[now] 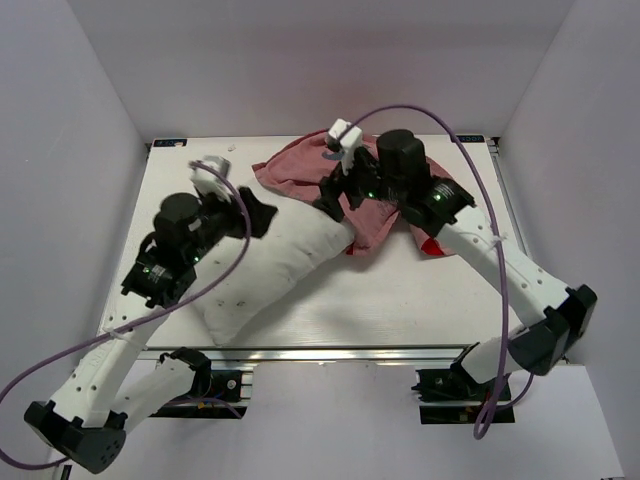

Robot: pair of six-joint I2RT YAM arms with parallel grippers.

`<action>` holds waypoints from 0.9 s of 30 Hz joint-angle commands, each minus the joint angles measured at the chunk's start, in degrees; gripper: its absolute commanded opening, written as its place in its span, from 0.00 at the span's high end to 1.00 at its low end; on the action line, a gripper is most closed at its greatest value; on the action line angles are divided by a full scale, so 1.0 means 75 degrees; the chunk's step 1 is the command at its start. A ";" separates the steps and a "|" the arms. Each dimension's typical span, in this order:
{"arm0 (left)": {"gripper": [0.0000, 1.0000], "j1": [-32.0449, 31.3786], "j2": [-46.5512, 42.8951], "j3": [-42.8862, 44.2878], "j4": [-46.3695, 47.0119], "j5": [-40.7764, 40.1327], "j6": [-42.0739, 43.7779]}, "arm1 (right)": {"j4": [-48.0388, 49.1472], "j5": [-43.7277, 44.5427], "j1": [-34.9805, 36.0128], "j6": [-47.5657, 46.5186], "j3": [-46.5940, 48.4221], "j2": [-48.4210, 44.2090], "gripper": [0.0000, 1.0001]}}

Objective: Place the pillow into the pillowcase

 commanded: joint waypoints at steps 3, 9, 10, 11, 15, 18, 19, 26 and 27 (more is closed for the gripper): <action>0.11 -0.1362 -0.0230 -0.0843 -0.1436 -0.0498 0.0960 | 0.0205 0.0647 -0.0486 -0.0501 -0.1518 -0.0465 0.15; 0.02 -0.2911 0.0882 -0.1289 -0.1098 -0.2640 0.1195 | 0.0146 0.0389 -0.1097 -0.0653 -0.1378 -0.0116 0.15; 0.02 -0.3052 0.1116 -0.1278 -0.1097 -0.3015 0.1230 | 0.0216 0.0401 -0.1109 -0.0688 -0.1425 -0.0068 0.15; 0.02 -0.3251 0.1606 -0.1219 -0.1190 -0.3877 0.1207 | 0.0252 0.0366 -0.1109 -0.0700 -0.1402 0.0060 0.16; 0.04 -0.3265 0.2546 -0.1148 -0.1261 -0.5267 0.1171 | 0.0299 0.0202 -0.1062 -0.0595 -0.1273 0.0424 0.19; 0.20 -0.3265 0.3131 -0.1230 -0.1016 -0.5794 0.1300 | 0.0299 0.0284 -0.0886 -0.0572 -0.1238 0.0647 0.21; 0.27 -0.3265 0.3250 -0.1242 -0.0957 -0.5854 0.1300 | 0.0322 0.0365 -0.0816 -0.0572 -0.1272 0.0682 0.21; 0.91 -0.3241 0.3334 -0.1172 -0.0534 -0.5445 0.1078 | 0.0662 0.1197 -0.0500 -0.0689 -0.1308 0.1197 0.25; 1.00 -0.3241 0.3275 -0.1137 -0.0558 -0.5410 0.1054 | 0.0720 0.1337 -0.0488 -0.0712 -0.1273 0.1267 0.26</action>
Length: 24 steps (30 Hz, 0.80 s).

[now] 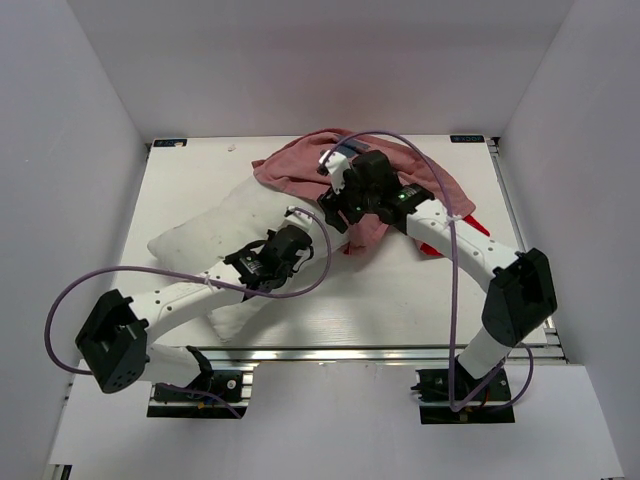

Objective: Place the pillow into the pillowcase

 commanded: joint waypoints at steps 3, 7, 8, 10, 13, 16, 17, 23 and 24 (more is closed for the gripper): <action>1.00 0.0063 -0.0474 0.0251 -0.0206 -0.0111 -0.0185 | 0.0488 0.0818 0.0037 -0.0246 0.0573 0.0512 0.45; 1.00 0.0110 -0.1141 0.0625 -0.0358 0.0274 -0.0360 | 0.0114 -0.0066 0.0049 -0.0130 0.1064 0.0396 1.00; 1.00 0.0134 -0.1212 0.0719 -0.0347 0.0461 -0.0395 | -0.0131 -0.0351 0.0130 0.0103 0.1449 0.0314 1.00; 1.00 0.0227 -0.1248 0.1023 -0.0533 0.0953 -0.0558 | -0.0367 -0.1078 0.0364 0.0245 0.1965 0.0044 1.00; 1.00 0.0239 -0.0979 0.1867 -0.0500 0.1739 -0.0735 | -0.0672 -0.1709 0.1264 0.0736 0.3195 -0.0039 1.00; 1.00 0.0251 -0.0756 0.2325 0.0060 0.2045 -0.0829 | -0.0767 -0.2426 0.1641 0.1859 0.4287 0.0347 1.00; 1.00 0.0251 -0.0733 0.2418 0.0226 0.2092 -0.0841 | -0.0639 -0.2555 0.1689 0.2199 0.4381 0.0429 1.00; 1.00 0.0310 -0.1328 0.2467 0.1199 0.1801 -0.1286 | 0.0065 -0.3165 0.1491 0.4496 0.5237 0.1016 1.00; 1.00 0.0321 -0.1725 0.2165 0.1246 0.1312 -0.1333 | 0.0112 -0.3236 0.1409 0.4778 0.5284 0.1051 1.00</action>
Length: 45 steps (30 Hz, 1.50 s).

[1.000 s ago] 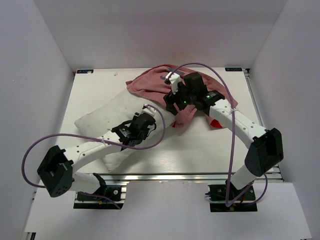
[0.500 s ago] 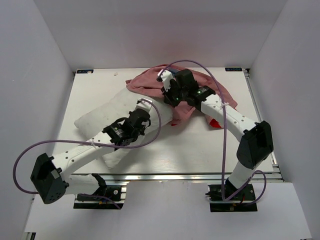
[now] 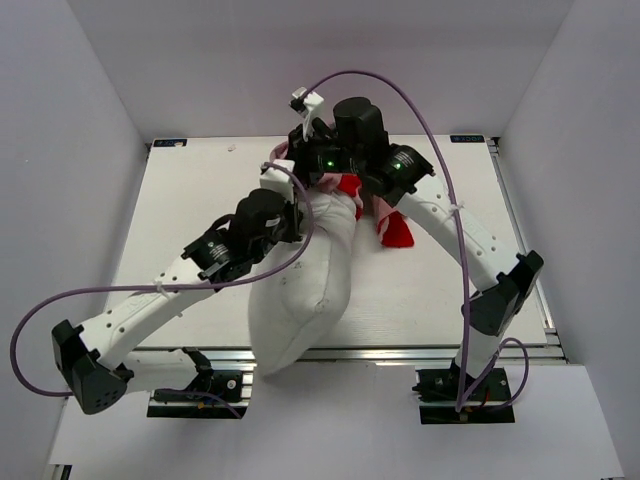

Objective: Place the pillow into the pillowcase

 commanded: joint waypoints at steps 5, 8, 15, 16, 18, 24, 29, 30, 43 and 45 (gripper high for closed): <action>1.00 0.0641 -0.2104 -0.2059 0.1908 -0.1016 -0.0959 | 0.0952 -0.1987 -0.0699 0.2897 -0.1096 -0.0059 1.00; 1.00 0.1145 -0.3030 -0.3536 0.2119 -0.1191 -0.2201 | 0.0963 -0.2350 -0.1052 0.2922 -0.2664 -0.0363 1.00; 1.00 0.1720 -0.2074 -0.4443 0.3686 -0.0583 -0.3435 | 0.1197 -0.3031 -0.0421 0.2933 -0.3212 -0.0588 1.00; 1.00 0.1720 -0.1804 -0.4279 0.3805 -0.0513 -0.3353 | 0.1256 -0.3054 -0.0176 0.3003 -0.3001 -0.0506 1.00; 1.00 0.1732 -0.1147 -0.3729 0.3993 -0.0395 -0.3224 | 0.1396 -0.3112 0.0153 0.3272 -0.2161 -0.0249 1.00; 1.00 0.1790 -0.0910 -0.3293 0.4532 -0.0279 -0.3176 | 0.1490 -0.2820 0.0541 0.3449 -0.0281 0.0034 1.00; 1.00 0.1790 -0.1215 -0.3282 0.5470 0.0623 -0.3282 | 0.1877 -0.2971 0.0448 0.3987 -0.0164 -0.0059 1.00; 1.00 0.1779 -0.1285 -0.3212 0.5668 0.0787 -0.3247 | 0.1901 -0.2972 0.0448 0.4035 -0.0070 -0.0141 1.00; 0.88 0.2868 -0.1204 -0.3820 0.5015 0.0614 -0.3457 | 0.0647 -0.1813 -0.0783 0.2278 -0.2507 0.0455 0.88; 0.57 0.3090 -0.1146 -0.3774 0.4618 0.0508 -0.3481 | 0.0705 -0.2068 -0.0783 0.2278 -0.2391 0.0771 0.68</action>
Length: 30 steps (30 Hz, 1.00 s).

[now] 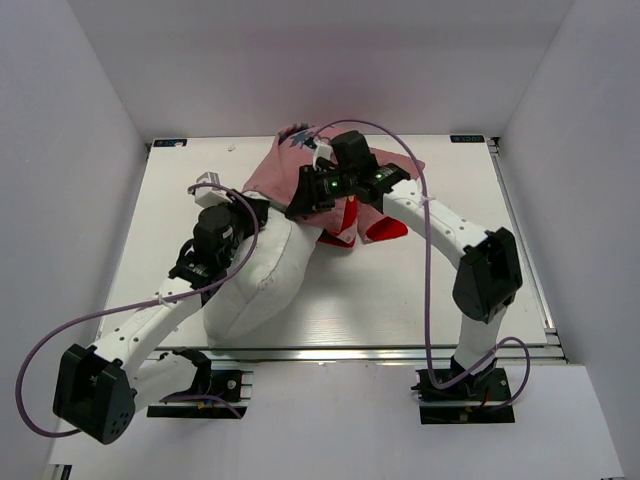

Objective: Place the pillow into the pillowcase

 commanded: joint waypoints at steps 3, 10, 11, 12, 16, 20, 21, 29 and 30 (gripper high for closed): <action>0.35 0.0528 -0.0108 0.0668 -0.0870 -0.0308 0.0018 | -0.0096 -0.0531 0.0147 -0.0604 0.0381 0.0587 0.46; 0.22 0.0528 -0.1172 0.1888 -0.2771 0.0336 0.1741 | -0.0353 -0.0462 -0.0063 -0.2606 0.2523 0.0226 0.23; 0.20 0.0528 -0.1279 0.2052 -0.3179 0.0464 0.1917 | -0.0354 -0.0403 -0.0157 -0.2691 0.2713 0.0051 0.23; 0.19 0.0540 -0.1361 0.2228 -0.3426 0.0628 0.2232 | -0.0330 -0.0368 -0.0378 -0.2703 0.2843 -0.0055 0.22; 0.09 0.0516 -0.1235 0.3607 -0.4411 0.1938 0.2972 | -0.0272 -0.0426 -0.0860 -0.2774 0.2716 -0.0489 0.21; 0.07 0.0248 -0.0579 0.4841 -0.5560 0.3393 0.3711 | -0.0260 -0.0473 -0.1446 -0.2762 0.2328 -0.0689 0.21; 0.06 0.0107 -0.0426 0.5028 -0.5805 0.3546 0.3816 | -0.0272 -0.0450 -0.1575 -0.2774 0.2352 -0.0701 0.21; 0.06 -0.3336 0.0266 0.4550 -0.6710 0.1136 0.3841 | -0.0670 -0.0322 -0.2595 -0.3651 0.1324 -0.1660 0.21; 0.05 -0.3664 0.0499 0.4503 -0.6803 0.0820 0.3806 | -0.0705 -0.0228 -0.2607 -0.4105 0.1019 -0.1871 0.21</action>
